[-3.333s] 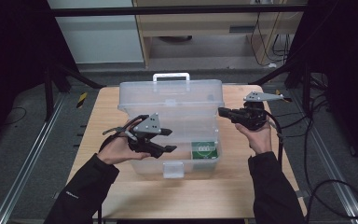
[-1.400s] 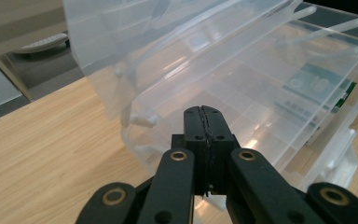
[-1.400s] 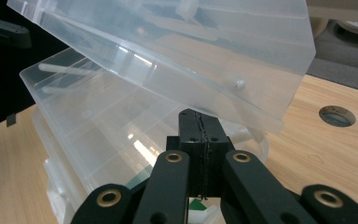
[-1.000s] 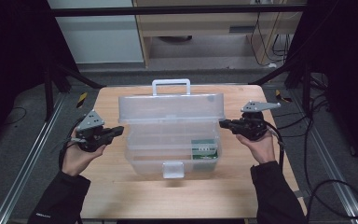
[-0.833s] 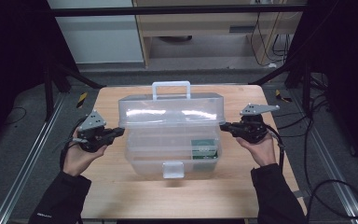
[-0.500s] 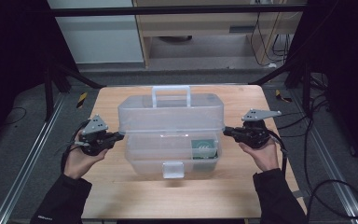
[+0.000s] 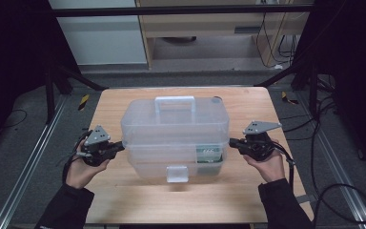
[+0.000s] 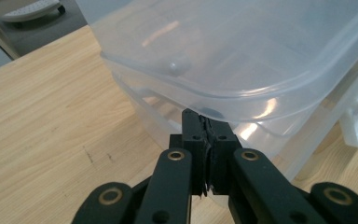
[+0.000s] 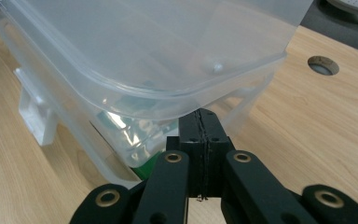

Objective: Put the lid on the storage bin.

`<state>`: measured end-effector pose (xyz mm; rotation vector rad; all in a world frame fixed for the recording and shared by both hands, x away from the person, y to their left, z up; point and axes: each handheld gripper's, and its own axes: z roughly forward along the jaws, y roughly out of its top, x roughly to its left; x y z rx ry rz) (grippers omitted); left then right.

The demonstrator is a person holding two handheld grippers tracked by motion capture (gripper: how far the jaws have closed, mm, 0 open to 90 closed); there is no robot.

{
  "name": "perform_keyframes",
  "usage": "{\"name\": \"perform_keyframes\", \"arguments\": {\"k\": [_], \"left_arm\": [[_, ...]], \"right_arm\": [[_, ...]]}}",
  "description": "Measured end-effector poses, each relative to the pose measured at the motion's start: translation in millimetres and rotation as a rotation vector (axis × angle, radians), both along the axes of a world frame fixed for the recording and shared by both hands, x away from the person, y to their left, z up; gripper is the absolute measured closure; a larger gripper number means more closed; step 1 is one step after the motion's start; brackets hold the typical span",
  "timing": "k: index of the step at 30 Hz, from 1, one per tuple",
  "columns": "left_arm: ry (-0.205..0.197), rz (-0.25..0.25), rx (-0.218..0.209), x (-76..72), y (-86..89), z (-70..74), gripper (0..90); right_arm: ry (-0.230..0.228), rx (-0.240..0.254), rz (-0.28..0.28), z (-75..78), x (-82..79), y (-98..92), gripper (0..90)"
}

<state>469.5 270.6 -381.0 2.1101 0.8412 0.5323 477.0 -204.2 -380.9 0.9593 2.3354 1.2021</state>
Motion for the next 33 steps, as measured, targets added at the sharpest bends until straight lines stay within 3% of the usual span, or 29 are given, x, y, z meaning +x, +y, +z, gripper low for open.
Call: {"name": "perform_keyframes", "arguments": {"k": [6, 8, 12, 17, 18, 19, 20, 21, 22, 23, 24, 27, 30, 33], "left_arm": [[0.017, 0.010, 0.025, 0.7, 1.6, -6.8, 87.2], [0.029, 0.020, 0.050, 1.4, 4.4, -12.6, 87.0], [0.040, 0.044, 0.034, 4.3, 11.4, -17.8, 86.2], [0.053, 0.110, 0.034, 10.9, 23.9, -27.4, 82.5], [0.053, 0.120, 0.037, 12.2, 26.7, -29.2, 80.3], [0.053, 0.133, 0.033, 13.3, 29.1, -31.2, 80.3], [0.059, 0.152, 0.032, 15.5, 33.8, -35.3, 77.1], [0.059, 0.152, 0.032, 15.5, 33.8, -35.3, 74.3], [0.066, 0.163, 0.030, 18.0, 37.7, -40.3, 71.9], [0.066, 0.163, 0.030, 18.0, 37.7, -40.3, 70.4], [0.069, 0.176, 0.024, 21.2, 40.9, -45.5, 67.4], [0.070, 0.189, 0.041, 24.0, 43.3, -50.9, 62.0], [0.055, 0.212, 0.066, 29.1, 49.1, -59.4, 46.8], [0.054, 0.225, 0.067, 30.9, 51.7, -62.6, 41.8]], "right_arm": [[0.013, -0.019, 0.005, -6.9, -2.5, -0.7, 89.5], [0.024, -0.047, 0.002, -12.2, -3.2, -1.0, 89.6], [0.032, -0.049, -0.001, -17.8, -2.8, -3.8, 88.8], [0.027, -0.063, -0.055, -25.6, 0.3, -13.8, 82.2], [0.022, -0.066, -0.092, -29.8, 1.9, -18.8, 76.7], [0.022, -0.066, -0.092, -29.8, 1.9, -18.8, 76.7], [0.011, -0.064, -0.130, -35.1, 4.2, -24.9, 68.8], [0.011, -0.064, -0.130, -35.1, 4.2, -24.9, 68.8], [0.002, -0.067, -0.173, -41.4, 6.7, -31.8, 60.3], [0.002, -0.067, -0.173, -41.4, 6.7, -31.8, 60.3], [0.002, -0.066, -0.219, -47.7, 8.9, -39.6, 52.4], [-0.001, -0.062, -0.258, -53.8, 11.0, -47.6, 46.2], [0.009, -0.046, -0.324, -63.8, 12.2, -64.3, 34.9], [0.018, -0.033, -0.348, -67.9, 11.6, -71.6, 29.6]]}}
